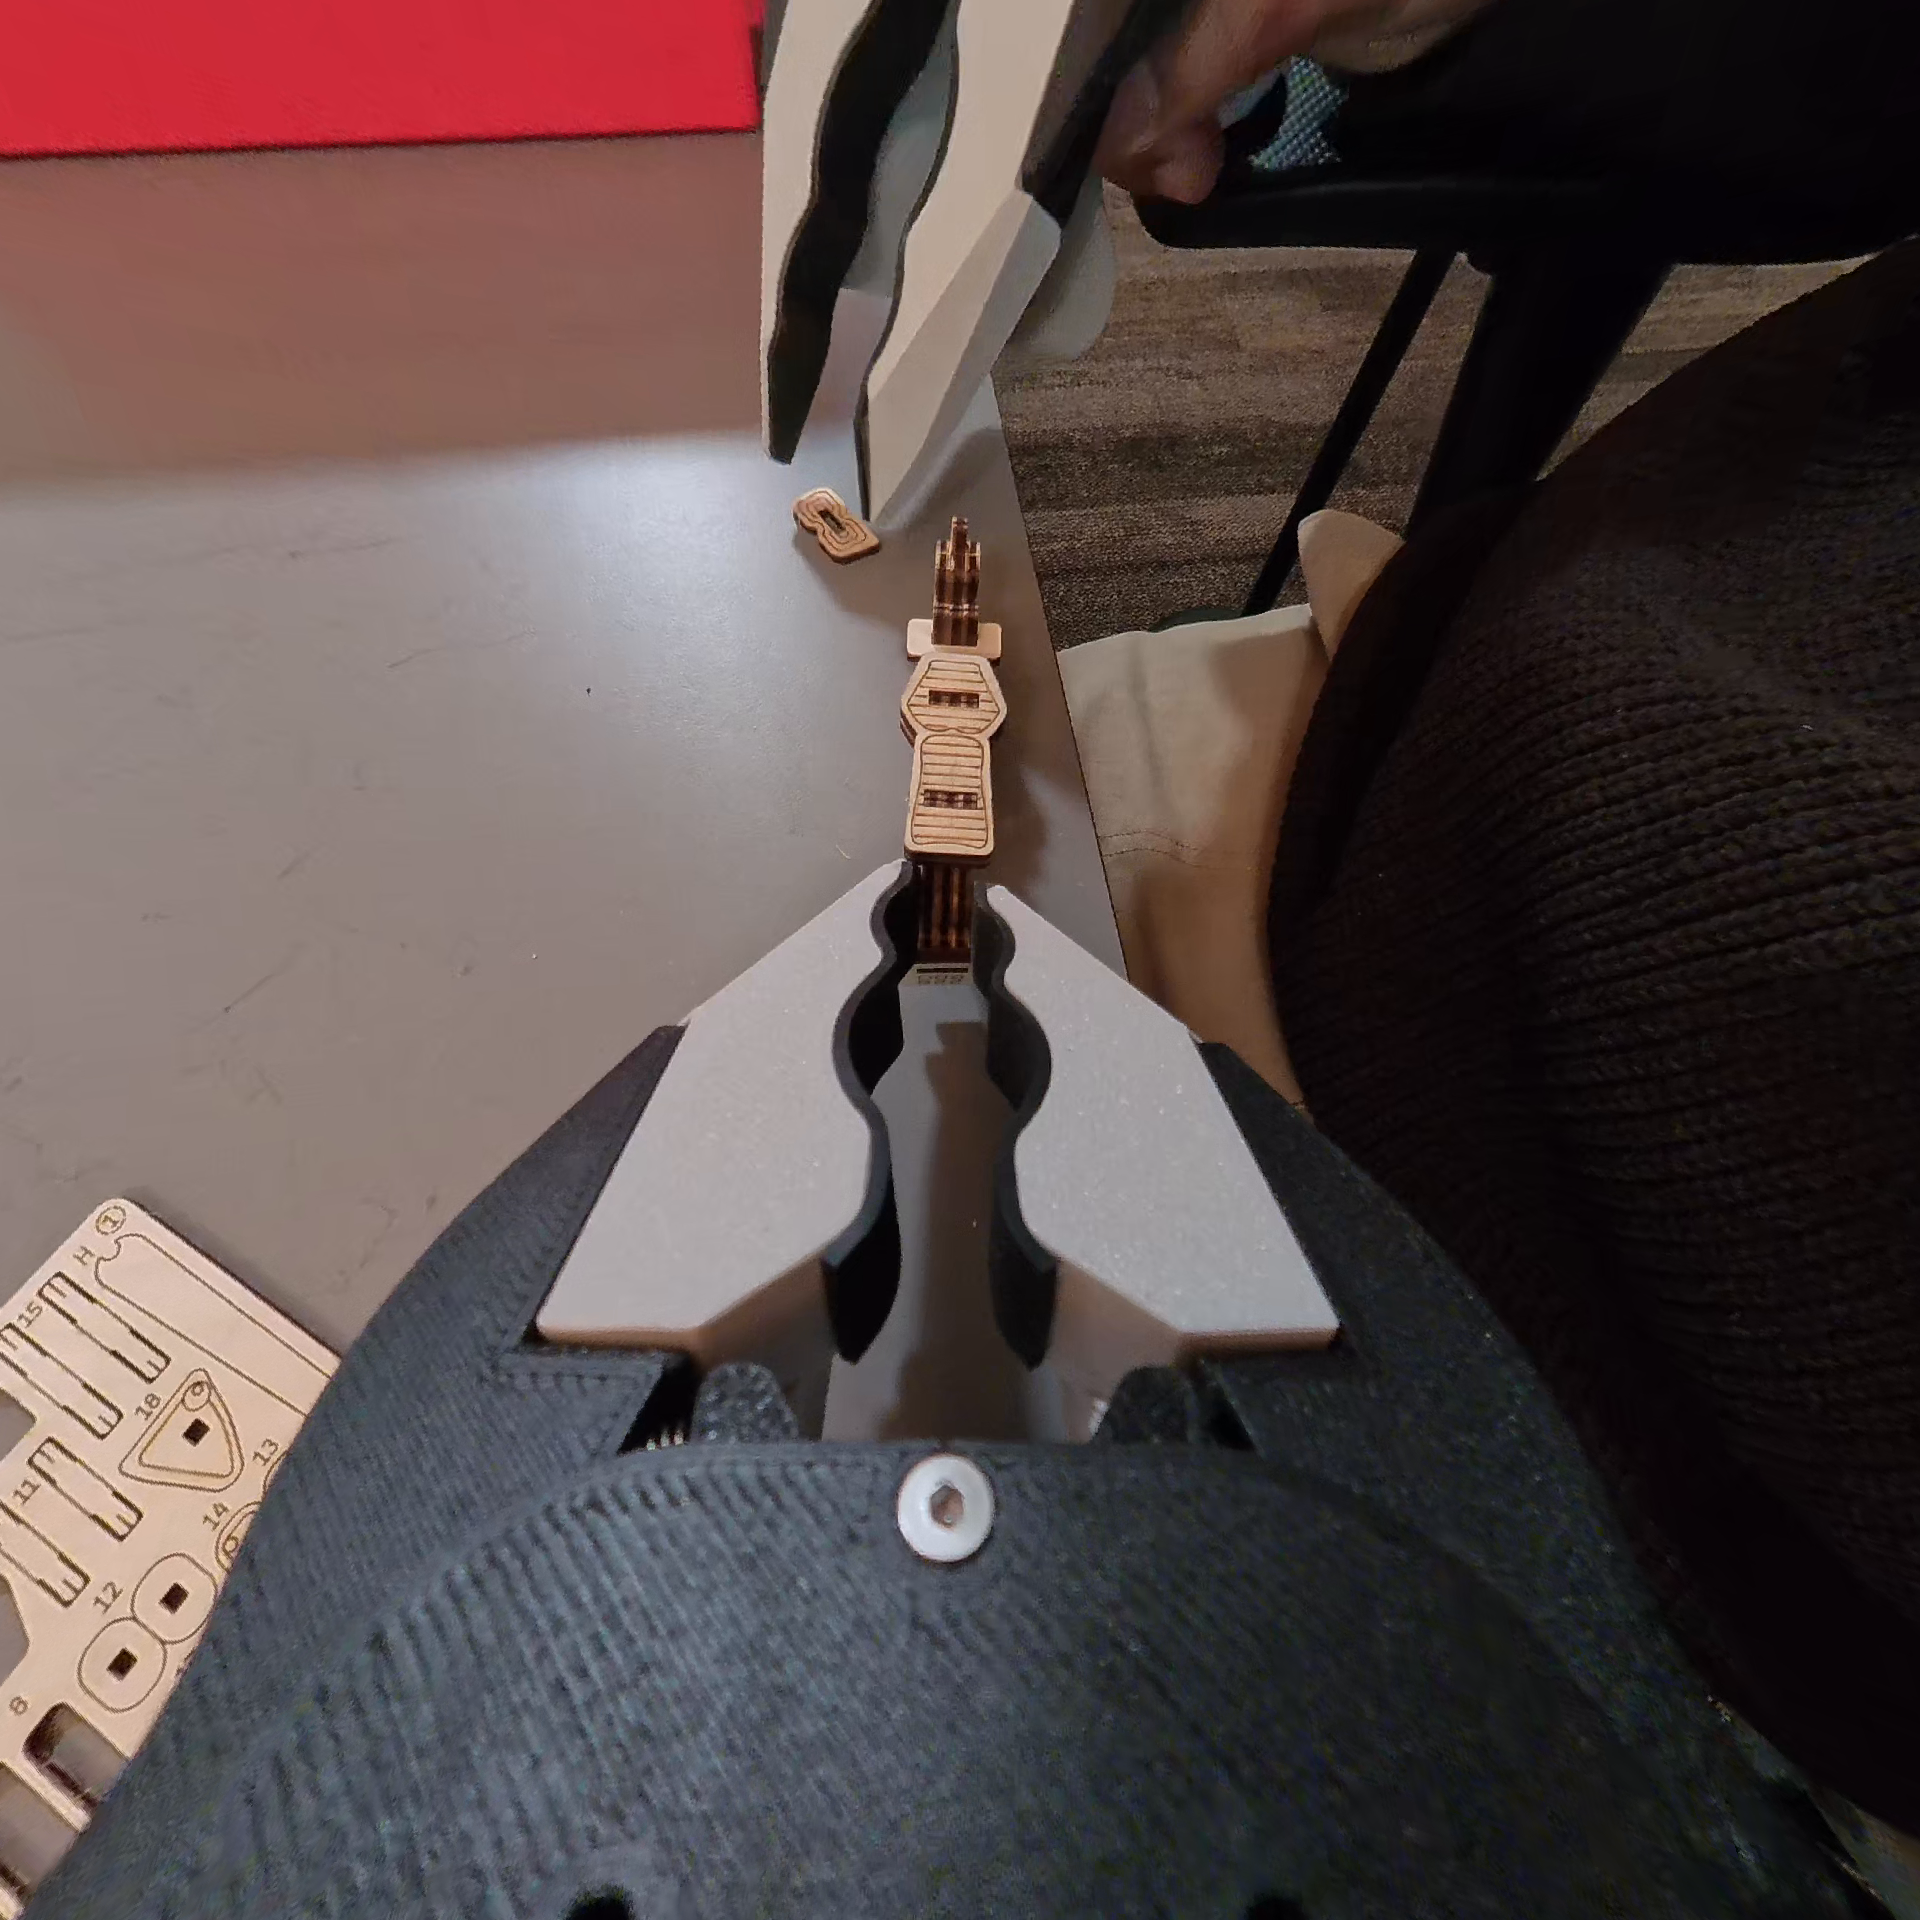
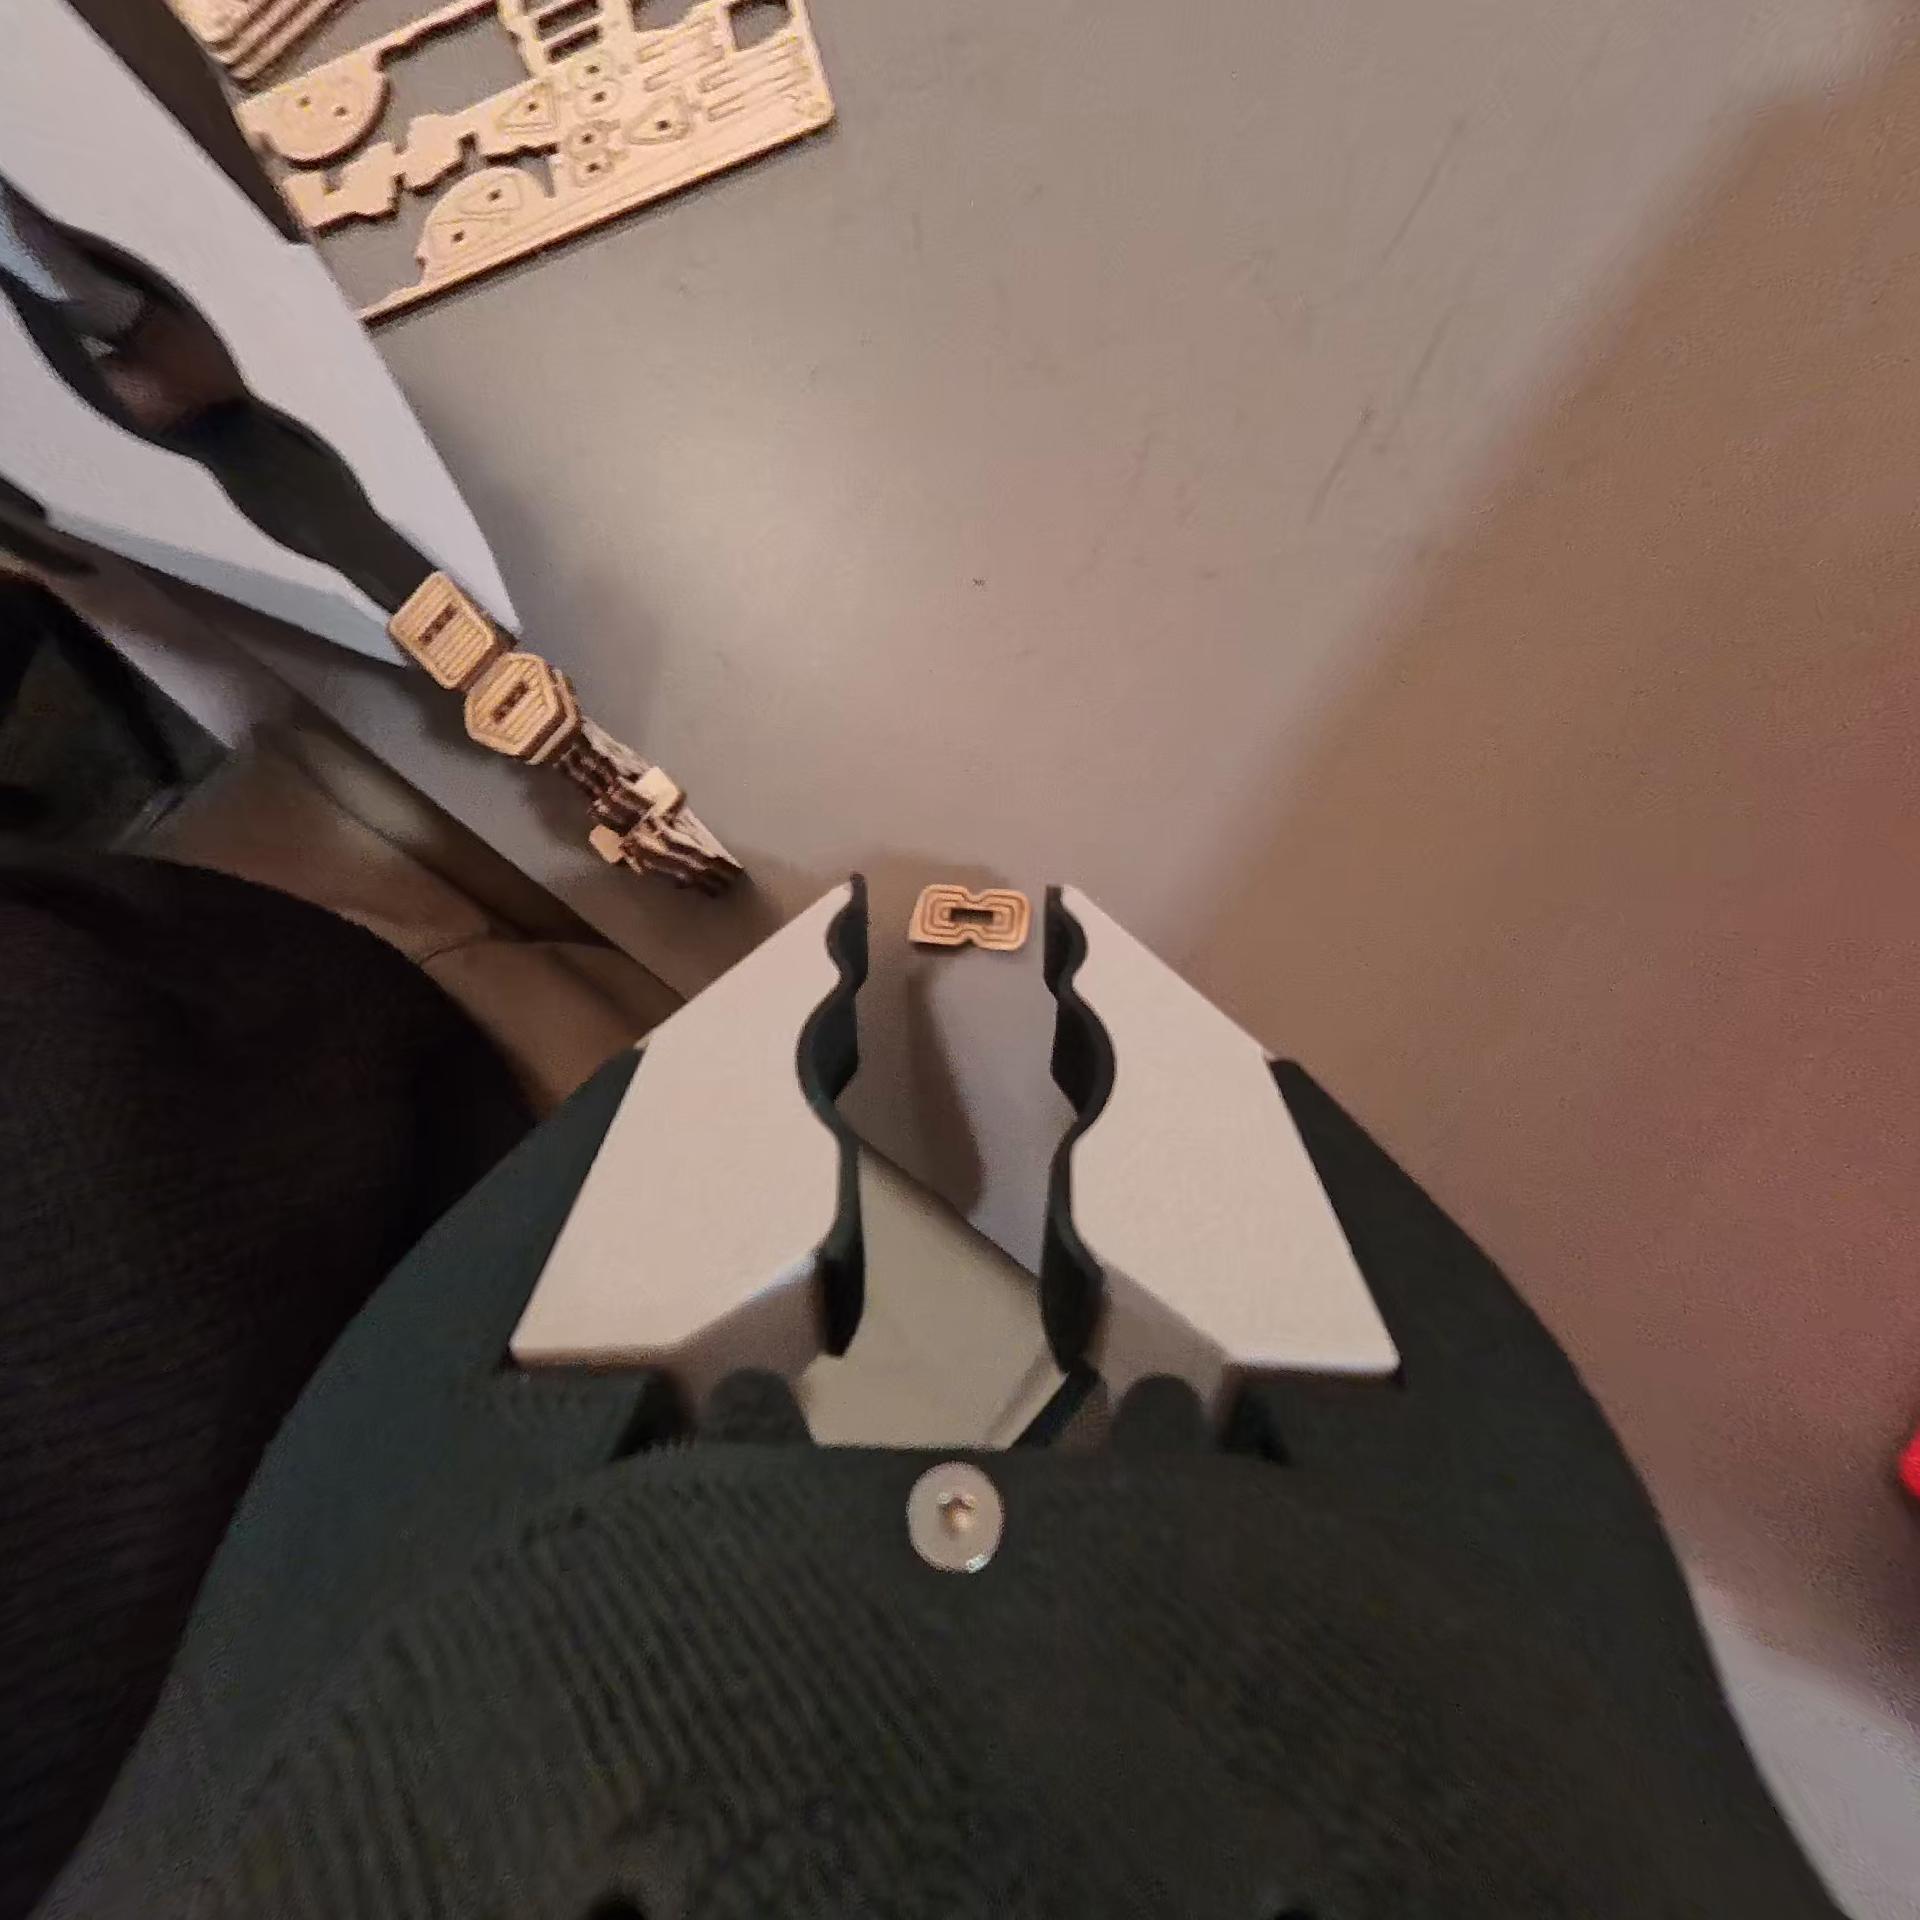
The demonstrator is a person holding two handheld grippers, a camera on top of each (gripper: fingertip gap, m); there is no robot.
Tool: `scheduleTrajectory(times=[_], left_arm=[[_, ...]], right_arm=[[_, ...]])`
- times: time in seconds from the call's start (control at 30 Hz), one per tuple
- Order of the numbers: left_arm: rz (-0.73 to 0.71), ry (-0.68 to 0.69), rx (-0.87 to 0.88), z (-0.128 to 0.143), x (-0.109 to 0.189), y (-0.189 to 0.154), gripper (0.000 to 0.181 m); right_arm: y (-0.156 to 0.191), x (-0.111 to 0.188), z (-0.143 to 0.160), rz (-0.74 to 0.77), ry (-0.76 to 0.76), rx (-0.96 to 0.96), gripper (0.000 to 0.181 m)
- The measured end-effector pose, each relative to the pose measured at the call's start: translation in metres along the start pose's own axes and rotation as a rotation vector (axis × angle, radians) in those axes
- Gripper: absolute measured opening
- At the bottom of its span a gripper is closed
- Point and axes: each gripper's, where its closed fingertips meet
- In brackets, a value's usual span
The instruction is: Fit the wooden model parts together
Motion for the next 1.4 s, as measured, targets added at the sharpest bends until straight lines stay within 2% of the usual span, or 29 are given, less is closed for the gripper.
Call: scheduleTrajectory(times=[0.1,0.3,0.5,0.67,0.73,0.83,0.9,1.1,1.4], left_arm=[[0.000,0.000,0.001,0.000,0.000,0.000,0.008],[0.000,0.001,0.004,0.000,0.000,0.001,0.008],[-0.001,0.001,0.002,0.000,0.000,0.000,0.008],[-0.001,0.001,-0.001,0.000,0.000,0.000,0.008],[-0.001,0.001,-0.001,0.000,0.000,0.000,0.008],[-0.001,0.000,0.000,0.000,0.000,0.000,0.008],[-0.003,-0.002,-0.005,-0.001,0.000,0.000,0.008],[0.011,0.000,-0.016,-0.001,-0.001,-0.003,0.008],[0.009,0.002,-0.019,0.000,0.001,-0.005,0.008]], right_arm=[[-0.006,-0.004,0.007,0.070,0.045,-0.015,0.037],[-0.005,-0.009,0.008,0.144,0.079,0.075,0.024],[0.012,-0.015,0.005,0.072,0.066,0.172,0.024],[0.012,-0.006,-0.006,0.102,0.017,0.243,0.024],[0.016,0.003,-0.016,0.061,-0.044,0.232,0.024],[0.047,0.018,-0.032,-0.170,-0.148,0.199,0.023],[0.063,0.021,-0.032,-0.271,-0.132,0.222,0.023],[0.076,0.011,-0.018,-0.259,0.047,0.583,0.023],[0.079,0.002,-0.017,-0.400,0.128,0.745,0.023]])
Point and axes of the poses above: each gripper's, where its closed fingertips meet, x back along the fingers, z out of its underside, y = z × x across the jaws, and after that the axes turned 3 degrees about y, right-handed
